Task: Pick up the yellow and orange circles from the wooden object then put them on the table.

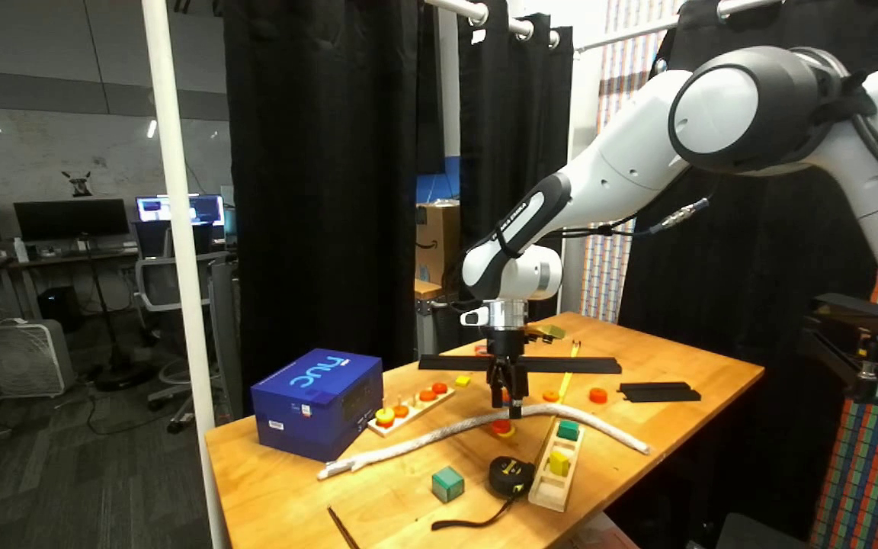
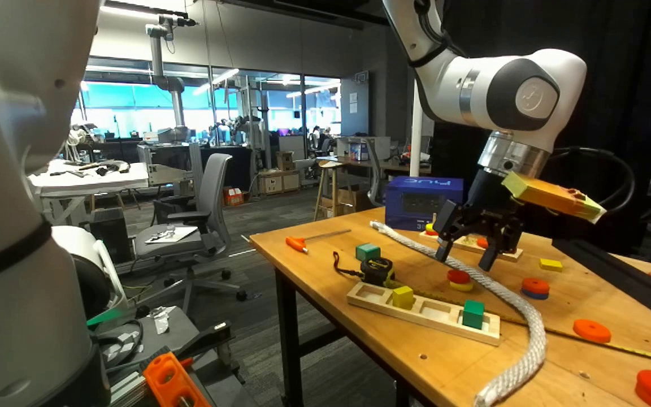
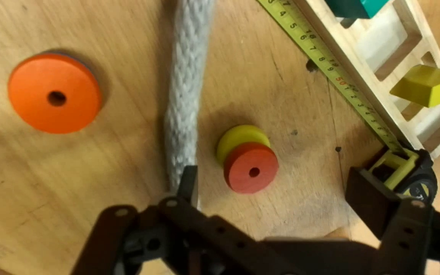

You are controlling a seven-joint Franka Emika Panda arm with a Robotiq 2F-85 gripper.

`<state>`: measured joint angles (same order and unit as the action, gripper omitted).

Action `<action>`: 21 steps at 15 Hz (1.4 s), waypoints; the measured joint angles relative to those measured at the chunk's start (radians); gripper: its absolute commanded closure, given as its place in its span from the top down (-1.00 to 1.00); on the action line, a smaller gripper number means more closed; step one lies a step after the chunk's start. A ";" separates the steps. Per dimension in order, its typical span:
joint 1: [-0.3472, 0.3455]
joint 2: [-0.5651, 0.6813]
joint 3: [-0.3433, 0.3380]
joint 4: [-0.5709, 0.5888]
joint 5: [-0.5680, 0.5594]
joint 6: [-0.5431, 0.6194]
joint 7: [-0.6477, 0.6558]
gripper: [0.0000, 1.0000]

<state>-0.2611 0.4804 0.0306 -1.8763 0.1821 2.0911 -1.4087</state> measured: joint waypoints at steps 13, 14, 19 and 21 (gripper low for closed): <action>0.131 -0.490 -0.007 -0.106 -0.003 -0.031 0.544 1.00; 0.139 -0.541 -0.009 -0.117 -0.010 -0.035 0.605 1.00; 0.159 -0.792 -0.016 -0.155 -0.114 -0.086 0.909 1.00; 0.159 -0.890 -0.018 -0.172 -0.175 -0.112 1.022 1.00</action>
<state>-0.1017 -0.4100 0.0127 -2.0486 0.0075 1.9787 -0.3863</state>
